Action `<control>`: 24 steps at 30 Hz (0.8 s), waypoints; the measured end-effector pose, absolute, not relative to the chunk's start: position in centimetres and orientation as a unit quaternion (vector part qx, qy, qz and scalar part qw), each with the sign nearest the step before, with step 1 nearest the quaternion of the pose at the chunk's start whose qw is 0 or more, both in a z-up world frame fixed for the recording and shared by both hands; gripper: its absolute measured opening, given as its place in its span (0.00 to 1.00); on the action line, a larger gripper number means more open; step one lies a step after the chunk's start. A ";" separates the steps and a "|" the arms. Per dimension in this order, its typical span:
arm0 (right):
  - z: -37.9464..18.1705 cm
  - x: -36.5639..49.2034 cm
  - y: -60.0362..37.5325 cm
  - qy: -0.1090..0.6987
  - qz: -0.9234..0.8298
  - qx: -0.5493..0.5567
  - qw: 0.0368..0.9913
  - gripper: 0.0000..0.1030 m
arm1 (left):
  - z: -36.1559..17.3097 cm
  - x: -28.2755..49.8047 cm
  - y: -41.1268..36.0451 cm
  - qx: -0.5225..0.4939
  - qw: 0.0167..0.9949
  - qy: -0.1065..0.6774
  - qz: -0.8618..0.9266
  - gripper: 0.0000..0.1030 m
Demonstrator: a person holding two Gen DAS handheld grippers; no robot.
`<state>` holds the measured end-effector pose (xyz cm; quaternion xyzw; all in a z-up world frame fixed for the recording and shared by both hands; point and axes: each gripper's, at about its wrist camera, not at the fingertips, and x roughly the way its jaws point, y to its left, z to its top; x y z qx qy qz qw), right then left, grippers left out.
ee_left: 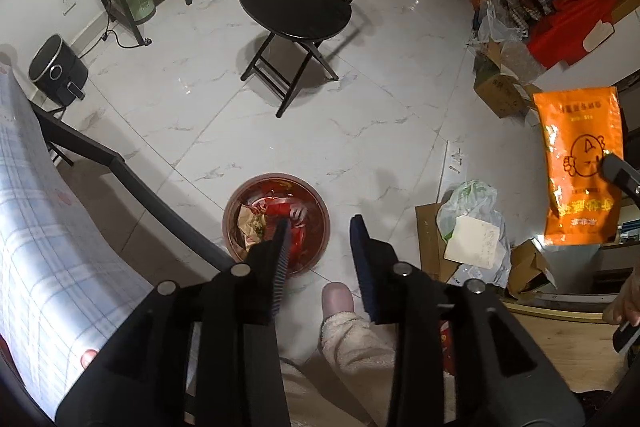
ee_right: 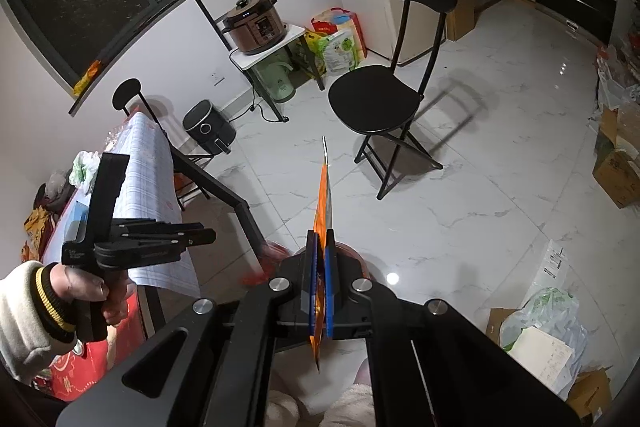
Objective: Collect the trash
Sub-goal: 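Open both tools to drop the can and packet into the basin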
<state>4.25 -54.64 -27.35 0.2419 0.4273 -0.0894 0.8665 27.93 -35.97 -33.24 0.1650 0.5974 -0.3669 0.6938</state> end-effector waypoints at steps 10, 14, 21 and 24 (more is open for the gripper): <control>-29.9 6.4 -52.7 0.460 -0.064 0.243 0.852 0.04 | -27.3 28.0 -31.5 0.150 0.748 0.543 -0.350 0.46; -31.9 9.3 -50.6 0.488 -0.044 0.223 0.843 0.04 | -24.3 27.9 -27.7 0.131 0.778 0.520 -0.328 0.54; -34.8 14.4 -47.4 0.529 -0.022 0.181 0.829 0.04 | -20.2 26.9 -19.2 0.096 0.820 0.495 -0.270 0.59; -35.8 16.0 -46.4 0.543 -0.018 0.168 0.823 0.04 | -19.7 26.6 -16.1 0.082 0.829 0.496 -0.244 0.59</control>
